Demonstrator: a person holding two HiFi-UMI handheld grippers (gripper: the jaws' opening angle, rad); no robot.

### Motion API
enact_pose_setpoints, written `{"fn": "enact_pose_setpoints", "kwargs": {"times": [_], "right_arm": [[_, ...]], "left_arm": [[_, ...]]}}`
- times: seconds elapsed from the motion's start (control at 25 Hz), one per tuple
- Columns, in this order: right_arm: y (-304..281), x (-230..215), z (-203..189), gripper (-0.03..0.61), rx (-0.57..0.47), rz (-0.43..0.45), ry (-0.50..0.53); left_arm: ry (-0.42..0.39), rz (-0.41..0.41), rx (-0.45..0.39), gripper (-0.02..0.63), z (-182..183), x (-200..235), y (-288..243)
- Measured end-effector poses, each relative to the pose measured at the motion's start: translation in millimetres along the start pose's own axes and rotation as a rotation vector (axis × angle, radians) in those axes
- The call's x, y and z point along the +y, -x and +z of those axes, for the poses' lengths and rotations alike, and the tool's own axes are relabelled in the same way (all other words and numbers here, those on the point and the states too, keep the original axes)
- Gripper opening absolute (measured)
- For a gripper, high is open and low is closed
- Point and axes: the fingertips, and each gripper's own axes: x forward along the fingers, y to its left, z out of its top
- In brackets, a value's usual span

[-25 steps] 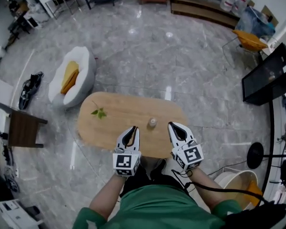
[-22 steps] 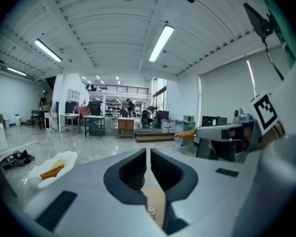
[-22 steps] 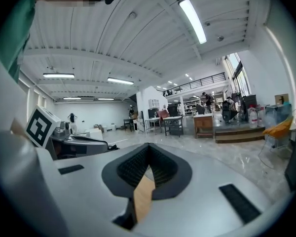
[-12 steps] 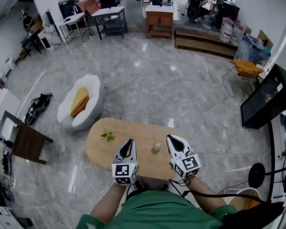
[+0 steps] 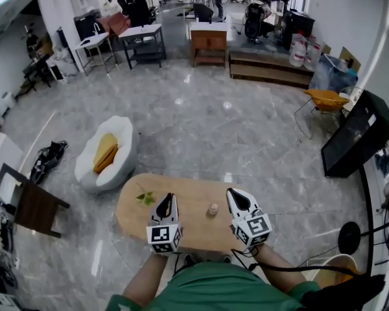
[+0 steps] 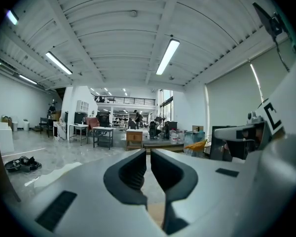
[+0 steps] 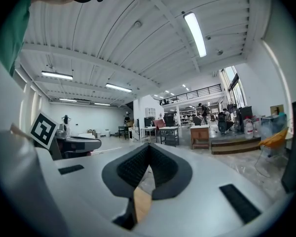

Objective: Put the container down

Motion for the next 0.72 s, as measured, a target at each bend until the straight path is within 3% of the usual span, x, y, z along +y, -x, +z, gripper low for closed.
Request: {"fn": "enact_pose_setpoints", "kwargs": {"times": [0.72], "right_arm": [[-9,18,-1,0.014,0.002,0.039,0.023]], "left_arm": [[0.006,-0.028,0.016,0.043,-8,2,2]]}}
